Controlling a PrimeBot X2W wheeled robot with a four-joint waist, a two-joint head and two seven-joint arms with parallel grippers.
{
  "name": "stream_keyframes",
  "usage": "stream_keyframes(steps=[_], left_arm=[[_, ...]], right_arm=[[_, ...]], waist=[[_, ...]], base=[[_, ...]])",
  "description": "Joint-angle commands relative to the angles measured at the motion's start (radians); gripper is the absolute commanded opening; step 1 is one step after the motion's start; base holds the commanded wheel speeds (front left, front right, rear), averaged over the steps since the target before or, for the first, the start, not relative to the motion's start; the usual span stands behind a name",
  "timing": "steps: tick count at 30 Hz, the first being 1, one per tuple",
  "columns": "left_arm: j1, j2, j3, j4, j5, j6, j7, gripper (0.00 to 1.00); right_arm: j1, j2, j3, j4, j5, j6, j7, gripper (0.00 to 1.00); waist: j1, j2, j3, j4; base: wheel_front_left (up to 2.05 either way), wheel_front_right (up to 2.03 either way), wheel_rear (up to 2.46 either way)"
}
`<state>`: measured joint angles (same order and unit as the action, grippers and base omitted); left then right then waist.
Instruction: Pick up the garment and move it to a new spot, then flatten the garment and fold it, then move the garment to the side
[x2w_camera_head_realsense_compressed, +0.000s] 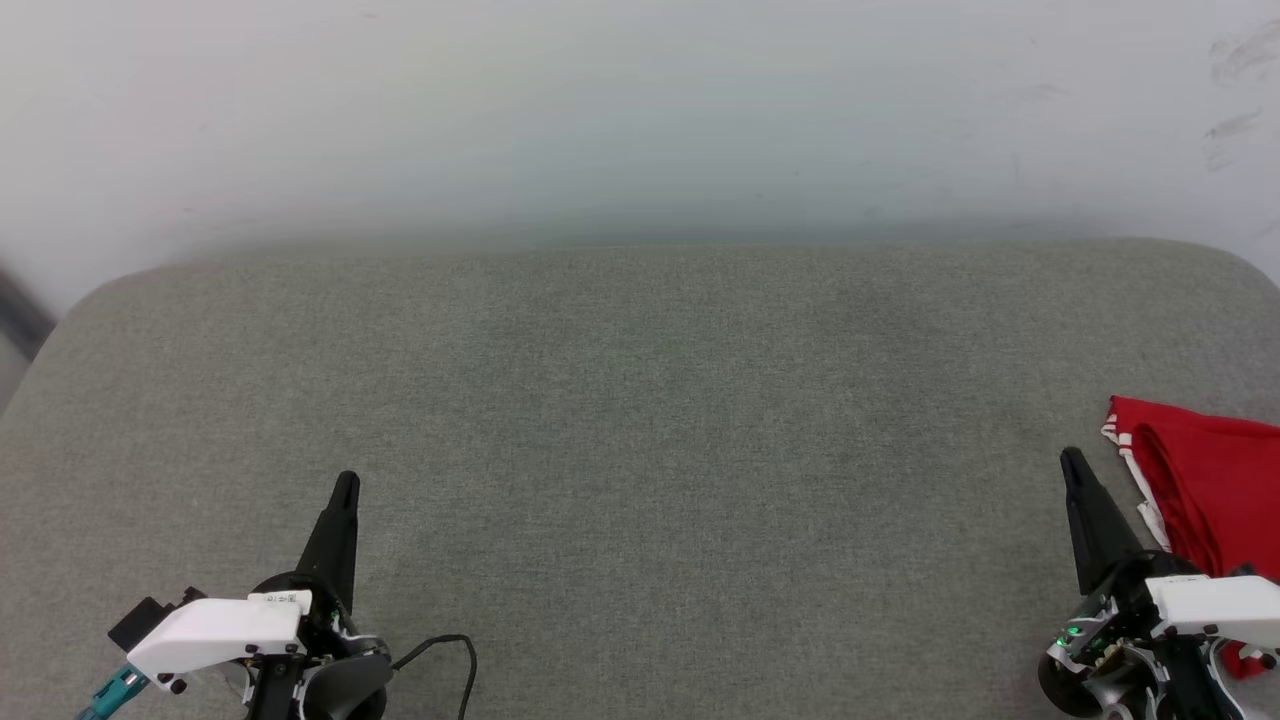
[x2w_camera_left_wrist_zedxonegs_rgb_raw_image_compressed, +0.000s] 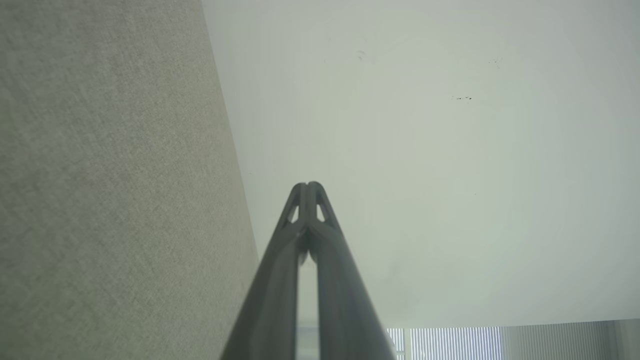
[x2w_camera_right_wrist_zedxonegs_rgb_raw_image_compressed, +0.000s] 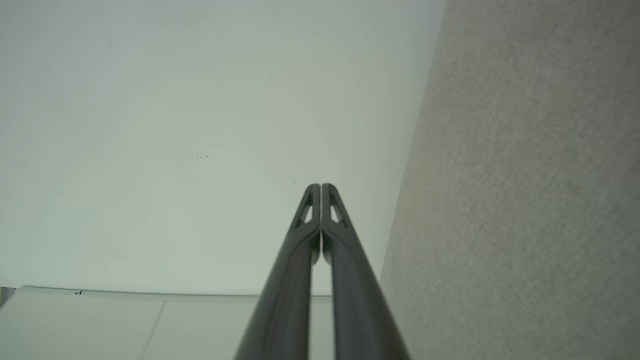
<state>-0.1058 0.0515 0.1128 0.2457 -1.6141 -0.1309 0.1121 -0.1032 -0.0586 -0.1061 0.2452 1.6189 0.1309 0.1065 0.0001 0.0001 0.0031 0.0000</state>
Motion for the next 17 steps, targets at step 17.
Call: stream_keyframes(steps=[17], left_arm=[[-0.006,-0.002,0.003,0.0,0.0,-0.003,0.004,0.0]], right_arm=[[-0.01,0.006,-0.003,0.001,-0.002,0.0,0.004,0.0]], waist=[[-0.0001,-0.0001,0.0,0.0]], base=[[0.0,0.0,0.0]])
